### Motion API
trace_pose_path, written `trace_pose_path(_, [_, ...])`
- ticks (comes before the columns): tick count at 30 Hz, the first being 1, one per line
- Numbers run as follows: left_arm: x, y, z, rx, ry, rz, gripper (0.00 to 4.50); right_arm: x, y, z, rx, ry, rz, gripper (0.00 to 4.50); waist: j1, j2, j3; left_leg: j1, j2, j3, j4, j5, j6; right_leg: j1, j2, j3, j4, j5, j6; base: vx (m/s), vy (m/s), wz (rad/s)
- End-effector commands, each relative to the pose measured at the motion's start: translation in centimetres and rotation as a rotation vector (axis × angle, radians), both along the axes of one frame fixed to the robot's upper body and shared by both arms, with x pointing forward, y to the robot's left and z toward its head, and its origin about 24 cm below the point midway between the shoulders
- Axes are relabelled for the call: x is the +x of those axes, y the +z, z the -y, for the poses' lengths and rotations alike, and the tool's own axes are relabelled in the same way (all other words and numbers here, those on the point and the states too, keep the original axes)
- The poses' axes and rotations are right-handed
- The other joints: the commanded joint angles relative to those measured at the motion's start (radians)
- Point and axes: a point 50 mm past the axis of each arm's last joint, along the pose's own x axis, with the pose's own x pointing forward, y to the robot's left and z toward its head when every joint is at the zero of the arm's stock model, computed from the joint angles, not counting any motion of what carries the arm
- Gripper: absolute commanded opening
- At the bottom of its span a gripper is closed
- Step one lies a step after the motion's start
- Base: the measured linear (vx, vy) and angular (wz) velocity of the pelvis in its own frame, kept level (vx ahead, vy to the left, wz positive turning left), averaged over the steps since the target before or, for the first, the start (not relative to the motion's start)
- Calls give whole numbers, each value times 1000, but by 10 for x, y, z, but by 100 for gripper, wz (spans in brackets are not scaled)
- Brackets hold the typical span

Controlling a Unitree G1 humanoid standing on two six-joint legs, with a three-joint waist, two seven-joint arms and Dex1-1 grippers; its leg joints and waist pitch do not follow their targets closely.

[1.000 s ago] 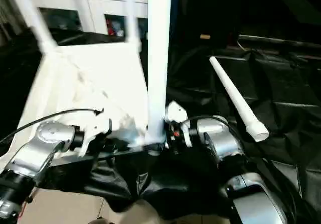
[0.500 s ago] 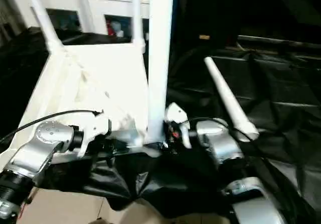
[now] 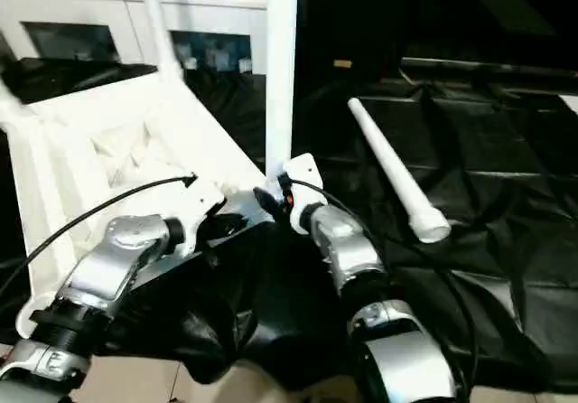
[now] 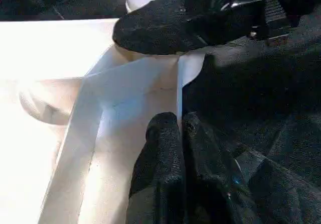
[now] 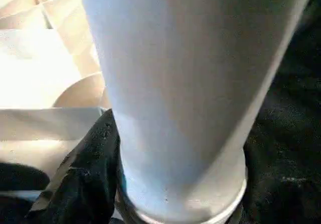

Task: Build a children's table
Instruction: Rotate leg to tighten

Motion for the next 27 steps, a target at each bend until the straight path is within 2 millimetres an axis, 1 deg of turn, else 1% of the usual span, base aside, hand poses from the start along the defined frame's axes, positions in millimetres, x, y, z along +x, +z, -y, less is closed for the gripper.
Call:
trace_pose_path(1, [-5, 16, 37, -86, -143, 62, 0, -10, -7, -32, 26, 89, -55, 342, 8, 0, -66, -9, 13, 1, -68, -237, 40, 58, -51, 48, -83, -319, -179, 0, 0, 0])
trace_pose_path(2, [-5, 16, 37, -86, -142, 62, 0, -9, -6, -32, 28, 80, -52, 358, 7, 0, -67, -8, 13, 1, -67, -238, 38, 58, -52, 48, -83, -328, -178, 0, 0, 0])
trace_pose_path(3, [-5, 16, 36, -84, -144, 63, 0, -8, -6, -31, 20, 73, -46, 358, 8, 1, -66, -7, 13, 1, -68, -240, 38, 57, -51, 48, -84, -332, -177, 0, 0, 0])
trace_pose_path(4, [-5, 17, 35, -81, -151, 64, 0, -6, -4, -28, 6, 68, -32, 375, 9, 1, -65, -6, 15, 1, -68, -245, 37, 56, -52, 48, -85, -339, -176, 0, 0, 0])
trace_pose_path(5, [-6, 18, 28, -73, -188, 64, 0, -3, 2, -22, -12, 130, 12, 375, 11, 0, -67, -7, 15, 0, -68, -242, 37, 58, -52, 48, -83, -332, -175, 0, 0, 0])
trace_pose_path(6, [-6, 19, 27, -72, -192, 64, 0, -3, 3, -22, -12, 141, 17, 375, 10, 1, -68, -9, 16, 1, -68, -236, 42, 58, -52, 49, -80, -311, -179, 0, 0, 0])
trace_pose_path(7, [-8, 20, 25, -72, -219, 64, 0, -4, 5, -19, -13, 201, 31, 375, 10, 1, -67, -10, 15, 1, -68, -234, 45, 58, -51, 48, -79, -302, -182, 0, 0, 0])
trace_pose_path(8, [-9, 20, 24, -74, -238, 67, 0, -5, 7, -18, -15, 241, 37, 375, 12, 1, -70, -11, 15, 1, -66, -222, 54, 62, -50, 48, -77, -277, -188, 0, 0, 0])
trace_pose_path(9, [-10, 21, 22, -78, -266, 67, 0, -7, 8, -16, -16, 302, 44, 375, 11, 1, -70, -11, 16, 2, -65, -215, 57, 60, -50, 49, -75, -258, -195, 0, 0, 0])
trace_pose_path(10, [-12, 21, 20, -75, -288, 62, 0, -10, 10, -14, -2, 365, 46, 375, 12, 2, -69, -12, 16, 2, -64, -207, 63, 62, -50, 49, -73, -238, -205, 0, 0, 0])
trace_pose_path(11, [-12, 22, 19, -73, -296, 61, 0, -11, 10, -13, 3, 389, 46, 375, 16, 3, -71, -13, 17, 2, -62, -199, 72, 64, -51, 49, -70, -219, -214, 0, 0, 0])
trace_pose_path(12, [-14, 22, 17, -76, -329, 59, 0, -14, 12, -9, 2, 458, 55, 375, 15, 9, -70, -13, 19, 2, -63, -188, 73, 62, -51, 51, -66, -196, -226, 0, 0, 0])
trace_pose_path(13, [-17, 23, 14, -78, -363, 57, 0, -17, 14, -4, 0, 528, 63, 375, 17, 7, -70, -11, 18, 3, -63, -194, 78, 63, -48, 49, -70, -197, -225, 0, 0, 0])
trace_pose_path(14, [-19, 23, 11, -77, -397, 44, 0, -21, 14, 3, 1, 598, 57, 375, 21, 7, -72, -11, 19, 4, -60, -190, 88, 65, -49, 50, -66, -180, -232, 0, 0, 0])
trace_pose_path(15, [-20, 23, 11, -77, -401, 43, 0, -21, 15, 4, 0, 605, 57, 375, 27, 7, -72, -9, 22, 6, -59, -186, 93, 62, -48, 50, -64, -167, -242, 0, 0, 0])
trace_pose_path(16, [-22, 23, 8, -76, -426, 35, 0, -23, 15, 9, -6, 648, 52, 375, 30, 14, -70, -7, 22, 6, -60, -191, 91, 60, -46, 50, -65, -170, -245, 0, 0, 0])
trace_pose_path(17, [-23, 24, 7, -74, -445, 27, 0, -25, 15, 13, -8, 685, 45, 375, 33, 11, -69, 0, 23, 9, -60, -208, 86, 55, -45, 50, -67, -176, -251, 0, 0, 0])
trace_pose_path(18, [-23, 24, 7, -74, -445, 27, 0, -25, 15, 13, -8, 685, 45, 375, 36, 12, -67, -1, 25, 8, -62, -231, 78, 56, -46, 50, -68, -202, -252, 0, 0, 0])
trace_pose_path(19, [-25, 23, 3, -68, -476, 12, 0, -30, 16, 19, -18, 755, 27, 375, 37, 12, -65, 0, 25, 8, -63, -242, 72, 55, -46, 50, -69, -220, -249, 0, 0, 0])
trace_pose_path(20, [-25, 23, 3, -68, -476, 12, 0, -30, 16, 19, -18, 755, 27, 375, 41, 20, -64, 1, 24, 6, -65, -271, 62, 57, -45, 49, -75, -257, -236, 0, 0, 0])
trace_pose_path(21, [-28, 23, 0, -64, -513, -7, 0, -35, 16, 26, -34, 834, 1, 375, 47, 18, -66, 2, 23, 6, -64, -277, 61, 59, -44, 49, -74, -260, -228, 0, 0, 0])
trace_pose_path(22, [-28, 23, 0, -64, -513, -7, 0, -35, 16, 26, -34, 834, 1, 375, 49, 17, -66, 3, 24, 7, -64, -276, 61, 57, -44, 51, -73, -257, -228, 0, 0, 0])
trace_pose_path(23, [-30, 23, -3, -57, -551, -26, 0, -41, 16, 32, -52, 908, -26, 375, 51, 18, -65, 2, 24, 6, -65, -270, 59, 57, -45, 51, -73, -254, -231, 0, 0, 0])
trace_pose_path(24, [-32, 22, -5, -53, -582, -41, 0, -46, 16, 37, -63, 964, -49, 375, 56, 16, -67, 1, 24, 5, -64, -258, 64, 60, -44, 50, -73, -249, -225, 0, 0, 0])
trace_pose_path(25, [-32, 22, -5, -52, -589, -45, 0, -47, 16, 38, -67, 976, -54, 375, 58, 16, -67, 2, 25, 7, -63, -254, 65, 57, -45, 52, -71, -242, -227, 0, 0, 0])
trace_pose_path(26, [-34, 21, -7, -49, -618, -62, 0, -51, 16, 41, -82, 1020, -71, 375, 60, 17, -67, 0, 25, 6, -63, -249, 67, 58, -45, 52, -71, -237, -231, 0, 0, 0])
trace_pose_path(27, [-34, 21, -7, -49, -618, -62, 0, -51, 16, 41, -82, 1020, -71, 375, 62, 15, -68, -2, 25, 6, -63, -239, 66, 60, -46, 52, -70, -235, -230, 0, 0, 0])
